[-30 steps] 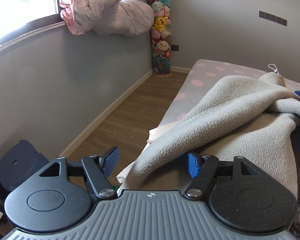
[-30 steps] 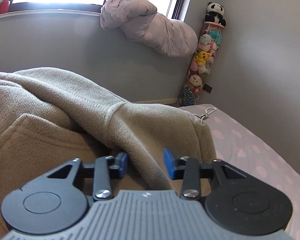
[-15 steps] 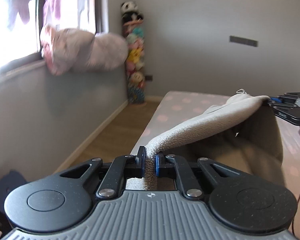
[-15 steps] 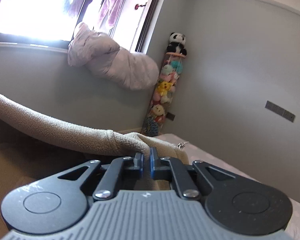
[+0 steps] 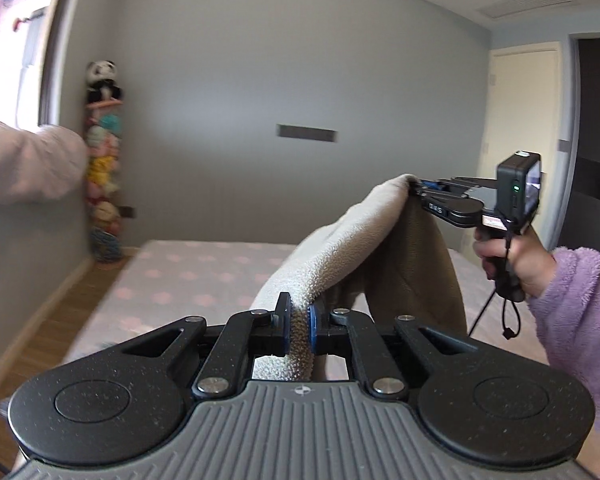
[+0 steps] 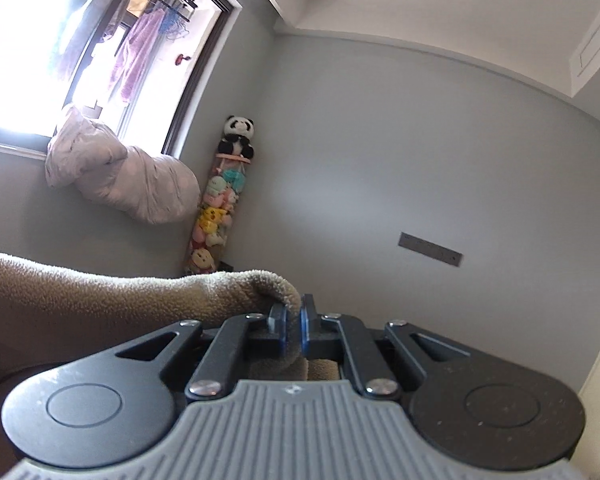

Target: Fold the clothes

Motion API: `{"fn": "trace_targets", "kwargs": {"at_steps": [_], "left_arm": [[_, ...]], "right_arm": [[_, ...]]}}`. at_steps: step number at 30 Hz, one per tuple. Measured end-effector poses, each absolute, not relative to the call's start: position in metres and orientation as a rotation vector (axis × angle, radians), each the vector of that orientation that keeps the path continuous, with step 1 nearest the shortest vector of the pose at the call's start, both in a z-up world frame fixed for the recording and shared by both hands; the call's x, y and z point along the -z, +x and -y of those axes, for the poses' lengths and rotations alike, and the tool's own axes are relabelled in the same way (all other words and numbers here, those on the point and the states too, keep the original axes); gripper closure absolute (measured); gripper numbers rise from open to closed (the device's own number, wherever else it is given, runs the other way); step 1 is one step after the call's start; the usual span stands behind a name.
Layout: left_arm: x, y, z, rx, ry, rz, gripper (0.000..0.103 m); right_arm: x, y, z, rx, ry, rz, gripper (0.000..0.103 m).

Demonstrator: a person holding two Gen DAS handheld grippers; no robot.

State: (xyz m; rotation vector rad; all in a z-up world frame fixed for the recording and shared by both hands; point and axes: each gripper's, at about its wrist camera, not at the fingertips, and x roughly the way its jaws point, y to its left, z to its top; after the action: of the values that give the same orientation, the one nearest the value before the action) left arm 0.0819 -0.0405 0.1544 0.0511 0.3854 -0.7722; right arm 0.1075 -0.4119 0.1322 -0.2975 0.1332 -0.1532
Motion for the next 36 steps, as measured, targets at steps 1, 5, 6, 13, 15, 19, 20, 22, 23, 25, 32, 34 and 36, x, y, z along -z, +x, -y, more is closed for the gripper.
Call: {"fn": "trace_targets", "kwargs": {"at_steps": [1,5,6,13,15,19,20,22,23,25,32,34,36], "left_arm": [[-0.143,0.076,0.054,0.803,0.04,-0.408,0.097],[-0.088,0.059,0.103,0.916,-0.027,-0.525,0.097],[-0.071,0.055,0.114,0.937,-0.048,-0.561,0.097],[0.056,0.044,0.181,1.065,-0.09,-0.873,0.095],[0.086,0.039,0.191,1.09,-0.08,-0.966,0.091],[0.111,0.026,0.192,1.095,-0.053,-1.028,0.078],[0.114,0.023,0.19,1.092,-0.047,-1.033,0.073],[0.108,0.02,0.182,1.069,-0.063,-1.008,0.048],[0.105,0.023,0.179,1.062,-0.077,-0.996,0.047],[0.097,0.031,0.172,1.045,-0.1,-0.982,0.047],[0.08,0.065,0.162,0.959,-0.097,-0.972,0.047],[0.077,0.074,0.161,0.939,-0.075,-0.968,0.047],[0.075,0.084,0.161,0.921,-0.047,-0.963,0.047]], "right_arm": [[-0.125,0.093,0.427,0.171,-0.295,-0.159,0.095],[-0.077,0.043,0.486,0.245,-0.267,-0.309,0.095],[-0.061,0.032,0.501,0.261,-0.248,-0.355,0.095],[0.061,-0.035,0.585,0.395,-0.099,-0.677,0.094],[0.087,-0.058,0.597,0.41,-0.055,-0.732,0.093],[0.116,-0.095,0.593,0.399,0.025,-0.79,0.069],[0.121,-0.099,0.588,0.393,0.036,-0.803,0.064],[0.126,-0.114,0.582,0.381,0.049,-0.815,0.061],[0.127,-0.119,0.579,0.375,0.057,-0.818,0.061],[0.126,-0.128,0.572,0.367,0.089,-0.805,0.057],[0.113,-0.116,0.554,0.308,0.202,-0.764,0.042],[0.112,-0.113,0.548,0.286,0.209,-0.76,0.037],[0.111,-0.109,0.542,0.267,0.212,-0.756,0.034]]}}
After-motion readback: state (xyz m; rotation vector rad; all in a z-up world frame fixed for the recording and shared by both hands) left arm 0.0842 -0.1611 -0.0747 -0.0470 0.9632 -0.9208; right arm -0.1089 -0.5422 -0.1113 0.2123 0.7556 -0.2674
